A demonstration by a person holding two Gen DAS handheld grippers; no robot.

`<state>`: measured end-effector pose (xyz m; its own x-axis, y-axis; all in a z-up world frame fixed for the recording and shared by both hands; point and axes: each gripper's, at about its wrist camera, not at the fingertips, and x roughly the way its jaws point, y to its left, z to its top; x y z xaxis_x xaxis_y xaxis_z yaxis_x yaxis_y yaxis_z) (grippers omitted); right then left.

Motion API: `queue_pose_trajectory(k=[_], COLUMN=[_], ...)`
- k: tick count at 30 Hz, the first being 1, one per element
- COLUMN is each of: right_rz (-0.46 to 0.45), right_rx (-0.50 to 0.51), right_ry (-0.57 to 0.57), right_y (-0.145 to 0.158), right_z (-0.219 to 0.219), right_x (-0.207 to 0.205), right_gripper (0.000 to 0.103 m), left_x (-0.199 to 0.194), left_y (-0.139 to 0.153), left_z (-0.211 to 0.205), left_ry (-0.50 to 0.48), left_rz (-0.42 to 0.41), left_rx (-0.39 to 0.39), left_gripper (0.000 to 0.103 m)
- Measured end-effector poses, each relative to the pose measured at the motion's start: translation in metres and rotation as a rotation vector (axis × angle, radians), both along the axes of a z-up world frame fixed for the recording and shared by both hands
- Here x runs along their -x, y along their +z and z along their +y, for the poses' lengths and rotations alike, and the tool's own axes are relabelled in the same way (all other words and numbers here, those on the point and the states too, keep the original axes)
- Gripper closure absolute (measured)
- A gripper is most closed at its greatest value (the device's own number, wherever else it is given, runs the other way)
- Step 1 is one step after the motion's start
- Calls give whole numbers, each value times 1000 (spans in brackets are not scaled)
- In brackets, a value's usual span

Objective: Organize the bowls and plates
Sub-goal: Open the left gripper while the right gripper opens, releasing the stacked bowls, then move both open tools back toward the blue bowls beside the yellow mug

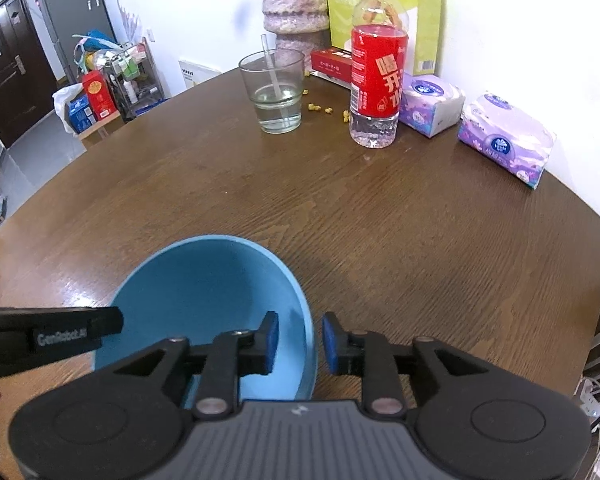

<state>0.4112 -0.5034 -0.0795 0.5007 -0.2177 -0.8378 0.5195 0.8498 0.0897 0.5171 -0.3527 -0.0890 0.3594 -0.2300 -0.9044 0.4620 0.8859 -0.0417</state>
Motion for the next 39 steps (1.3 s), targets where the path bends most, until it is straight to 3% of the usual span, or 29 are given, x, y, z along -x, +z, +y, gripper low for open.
queue_pose_trajectory(k=[5,8,11,13,18,19,39], right_rz=[-11,-14,-17,-21,-24,-24,-52], right_rx=[-11,-20,-24,-22,-51,-54,-59], right_ry=[-14,-20,-22,-27,-39,-43,-52], right_y=[0,0,2,4,7,7,22], right_z=[-4,-6,-6,-5,-9,-10,10], right_x=[3,5,6,8,12,14,31], right_gripper=[66,55,32,20,5,0,0], left_x=[1,3,4,5,3,3,17], left_y=[2,5,9,12,16,17,38], left_z=[3,4,7,9,22,24,76], left_ry=[3,5,21,36,76,82,151], left_rz=[-4,-12,-19,-35,-53,-52,-90], left_rx=[5,10,19,13,13,19,35], left_gripper=[72,55,28,21,1,0,0])
